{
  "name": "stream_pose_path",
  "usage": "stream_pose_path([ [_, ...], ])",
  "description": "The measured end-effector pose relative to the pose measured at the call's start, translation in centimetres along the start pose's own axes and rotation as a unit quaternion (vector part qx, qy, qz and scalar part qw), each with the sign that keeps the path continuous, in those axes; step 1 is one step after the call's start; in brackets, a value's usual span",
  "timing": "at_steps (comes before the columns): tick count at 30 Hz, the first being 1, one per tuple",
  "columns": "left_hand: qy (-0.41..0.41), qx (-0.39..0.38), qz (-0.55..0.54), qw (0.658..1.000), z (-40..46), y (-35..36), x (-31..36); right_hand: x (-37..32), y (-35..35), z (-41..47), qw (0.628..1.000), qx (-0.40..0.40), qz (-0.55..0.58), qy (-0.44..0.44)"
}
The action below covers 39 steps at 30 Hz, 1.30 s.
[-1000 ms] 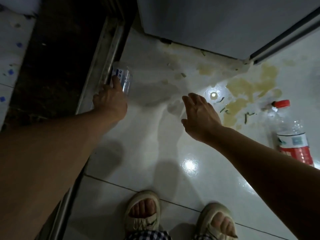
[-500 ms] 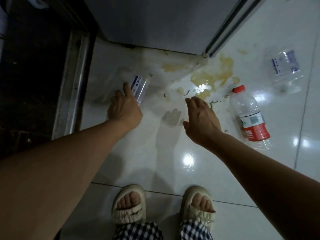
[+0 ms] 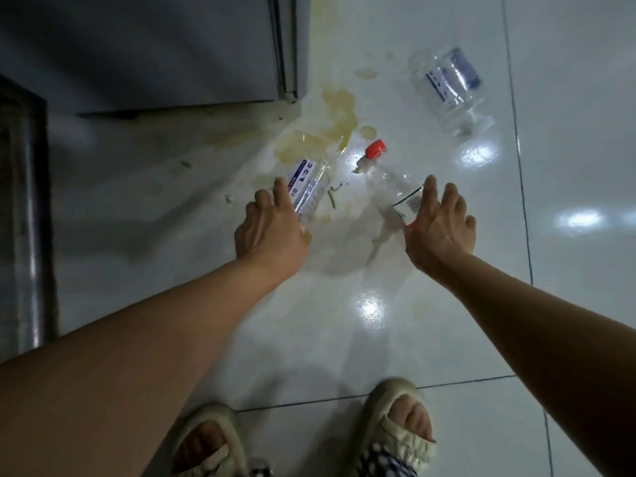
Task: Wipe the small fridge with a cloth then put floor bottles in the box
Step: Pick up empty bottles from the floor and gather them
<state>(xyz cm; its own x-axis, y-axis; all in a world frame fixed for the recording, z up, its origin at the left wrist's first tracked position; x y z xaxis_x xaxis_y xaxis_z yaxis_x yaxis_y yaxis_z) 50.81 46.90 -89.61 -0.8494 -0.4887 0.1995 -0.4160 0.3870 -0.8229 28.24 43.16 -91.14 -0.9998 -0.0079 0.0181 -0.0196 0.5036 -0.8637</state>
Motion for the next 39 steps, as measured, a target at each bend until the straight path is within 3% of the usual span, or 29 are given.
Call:
stream_pose_path([
  [7,0.018,-0.010,0.037,0.999,0.3,1.5,2.3,1.8,2.1,1.3,1.000,0.021,0.010,-0.008],
  [13,0.017,-0.018,0.062,0.998,-2.4,-2.7,5.1,2.4,-2.6,-1.5,0.997,0.034,0.063,0.000],
  [29,0.099,0.017,0.041,0.994,-15.6,-27.0,27.1,14.1,-34.1,-12.3,0.984,0.086,0.152,0.024],
  [39,0.105,0.060,0.000,0.993,-17.1,-37.7,40.8,23.9,-51.0,-10.0,0.984,0.125,0.123,0.021],
])
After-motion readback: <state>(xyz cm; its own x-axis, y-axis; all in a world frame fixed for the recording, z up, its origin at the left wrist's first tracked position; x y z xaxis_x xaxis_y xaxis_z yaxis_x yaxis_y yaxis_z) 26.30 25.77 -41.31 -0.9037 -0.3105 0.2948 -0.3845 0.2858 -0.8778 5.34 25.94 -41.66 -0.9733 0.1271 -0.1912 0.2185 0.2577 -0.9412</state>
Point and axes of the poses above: each hand's wrist, its own z-axis towards the middle knuckle, its own y-axis out of the palm, x = y × z, the point moved 5 cm from there along z, towards the middle knuckle, and after that the axes turned 7 degrees about -y, right-handed, at the moved point
